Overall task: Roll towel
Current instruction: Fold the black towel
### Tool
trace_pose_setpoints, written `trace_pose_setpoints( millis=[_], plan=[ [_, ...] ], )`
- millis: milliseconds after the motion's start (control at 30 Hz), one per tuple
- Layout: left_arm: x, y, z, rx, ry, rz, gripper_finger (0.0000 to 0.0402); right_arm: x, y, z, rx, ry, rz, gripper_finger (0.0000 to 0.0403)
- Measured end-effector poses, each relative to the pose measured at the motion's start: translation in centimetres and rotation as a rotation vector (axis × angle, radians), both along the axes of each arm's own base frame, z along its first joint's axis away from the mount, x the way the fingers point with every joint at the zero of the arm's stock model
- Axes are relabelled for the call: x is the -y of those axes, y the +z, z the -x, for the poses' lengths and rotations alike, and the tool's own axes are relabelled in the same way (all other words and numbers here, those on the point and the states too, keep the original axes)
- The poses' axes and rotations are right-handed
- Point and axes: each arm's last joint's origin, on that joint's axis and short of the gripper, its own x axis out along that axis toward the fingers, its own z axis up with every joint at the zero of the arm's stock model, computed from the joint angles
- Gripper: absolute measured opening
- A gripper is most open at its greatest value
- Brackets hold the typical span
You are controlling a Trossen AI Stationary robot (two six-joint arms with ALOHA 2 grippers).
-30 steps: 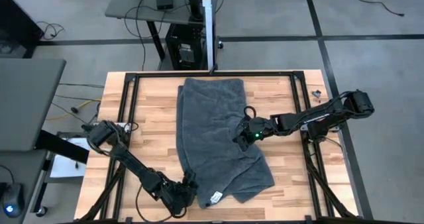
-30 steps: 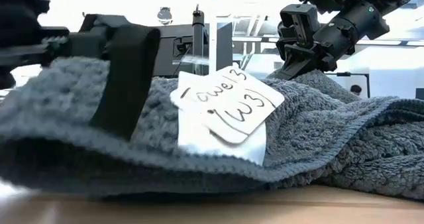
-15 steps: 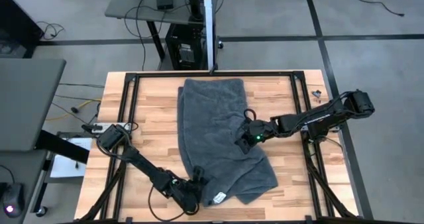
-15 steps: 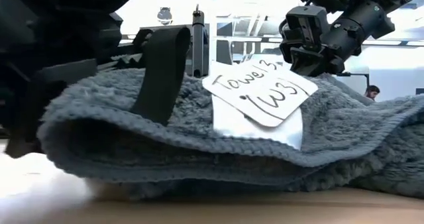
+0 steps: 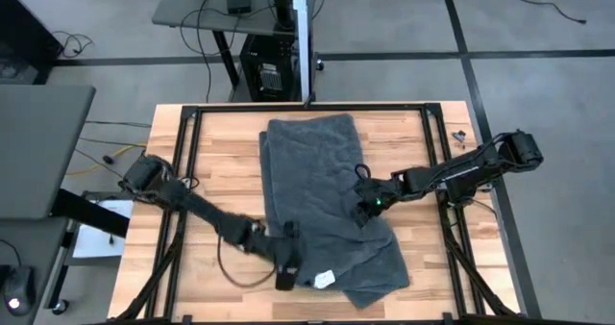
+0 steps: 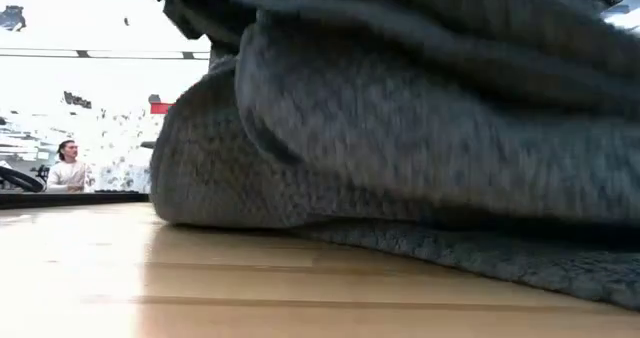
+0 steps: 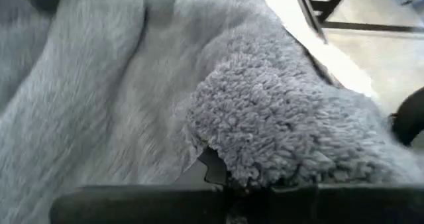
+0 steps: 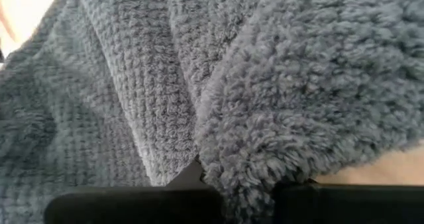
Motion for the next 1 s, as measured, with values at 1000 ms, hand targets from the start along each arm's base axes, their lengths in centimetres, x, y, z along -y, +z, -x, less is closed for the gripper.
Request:
trace_pose_setpoints(
  millis=[1000],
  plan=[
    [-25.8,-1.4,1.6,0.133,0.299,0.438,0.0055,15.7,-0.3,5.7,0.365,-0.334,-0.267,0.013]
  ],
)
